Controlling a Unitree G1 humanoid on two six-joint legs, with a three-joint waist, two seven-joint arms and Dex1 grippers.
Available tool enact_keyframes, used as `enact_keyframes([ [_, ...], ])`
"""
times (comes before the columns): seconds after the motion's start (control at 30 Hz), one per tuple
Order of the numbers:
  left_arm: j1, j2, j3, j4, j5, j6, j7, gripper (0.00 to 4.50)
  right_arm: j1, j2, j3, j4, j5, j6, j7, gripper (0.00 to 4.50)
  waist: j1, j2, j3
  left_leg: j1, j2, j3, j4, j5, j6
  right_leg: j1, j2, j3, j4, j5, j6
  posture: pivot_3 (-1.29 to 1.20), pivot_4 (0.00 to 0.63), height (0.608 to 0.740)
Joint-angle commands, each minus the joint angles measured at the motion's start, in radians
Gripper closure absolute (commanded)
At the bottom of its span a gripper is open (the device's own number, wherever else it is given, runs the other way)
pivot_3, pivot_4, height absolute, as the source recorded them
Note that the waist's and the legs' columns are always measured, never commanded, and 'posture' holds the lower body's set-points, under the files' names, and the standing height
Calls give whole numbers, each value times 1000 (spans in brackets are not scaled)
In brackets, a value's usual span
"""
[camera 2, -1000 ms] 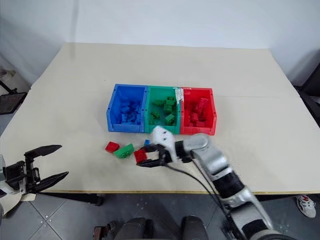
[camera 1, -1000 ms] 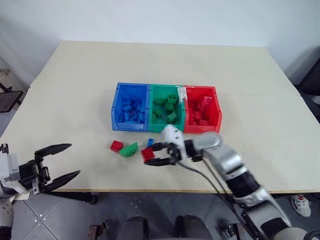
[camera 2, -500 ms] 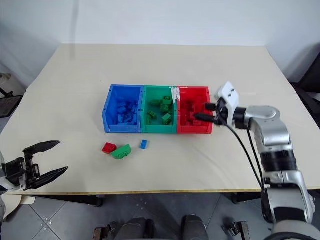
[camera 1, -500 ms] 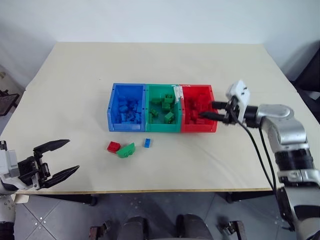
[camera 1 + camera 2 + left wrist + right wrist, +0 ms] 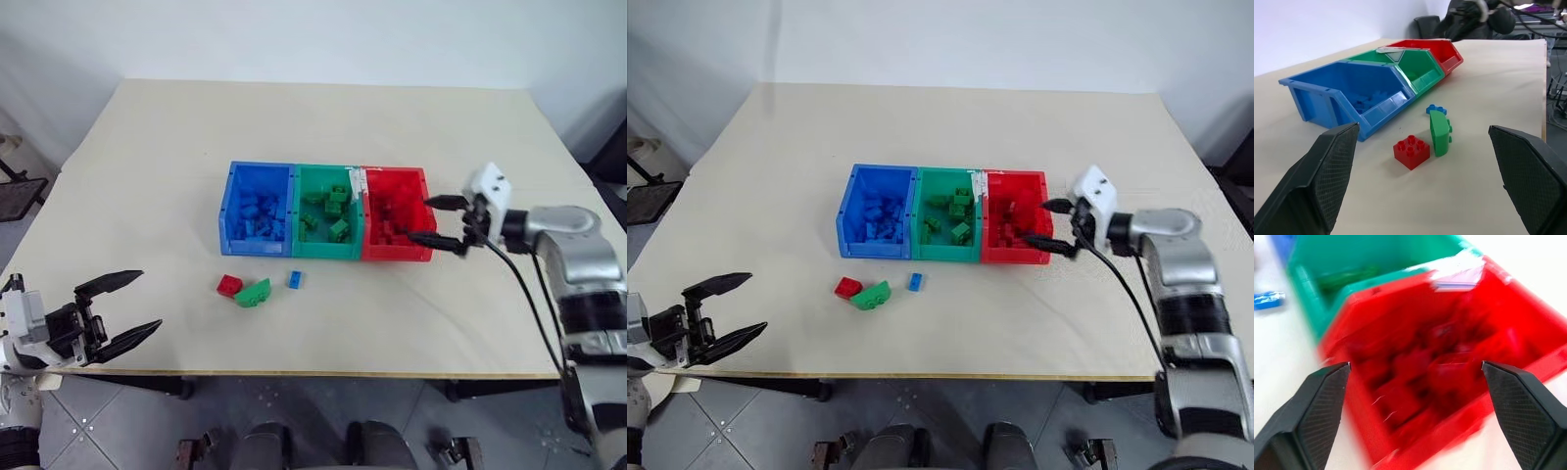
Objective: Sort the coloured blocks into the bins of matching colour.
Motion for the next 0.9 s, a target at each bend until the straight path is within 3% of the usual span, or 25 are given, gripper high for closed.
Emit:
enact_keyframes([
  [0.03,-13,10,8,5,-3,-7,-71,0,139,-91,-100,-203,132,42,125,33,-1,0,0,0,0,0,0,0,0,1,0,0,0,0,0,0,150,740],
  [0.3,-76,19,-19,77,18,-14,-91,0,484,-228,-289,-249,187,-22,244,33,2,0,0,2,1,2,0,0,0,6,1,-1,-10,0,0,0,150,740],
  [0.43,-104,12,-34,98,24,-19,-96,0,539,-234,-296,-282,192,-31,236,33,1,0,0,2,1,2,0,0,0,7,1,-1,-11,0,0,0,150,740],
  [0.67,-108,0,-47,83,17,-20,-94,0,462,-125,-126,-459,178,95,54,33,-2,1,1,3,3,2,0,0,-1,7,2,-1,-11,0,0,0,150,740],
  [0.9,-29,3,-19,16,-2,-13,-79,0,347,65,118,-503,80,139,-107,33,3,1,1,2,1,0,0,0,-1,7,0,-1,-11,0,0,0,150,740],
])
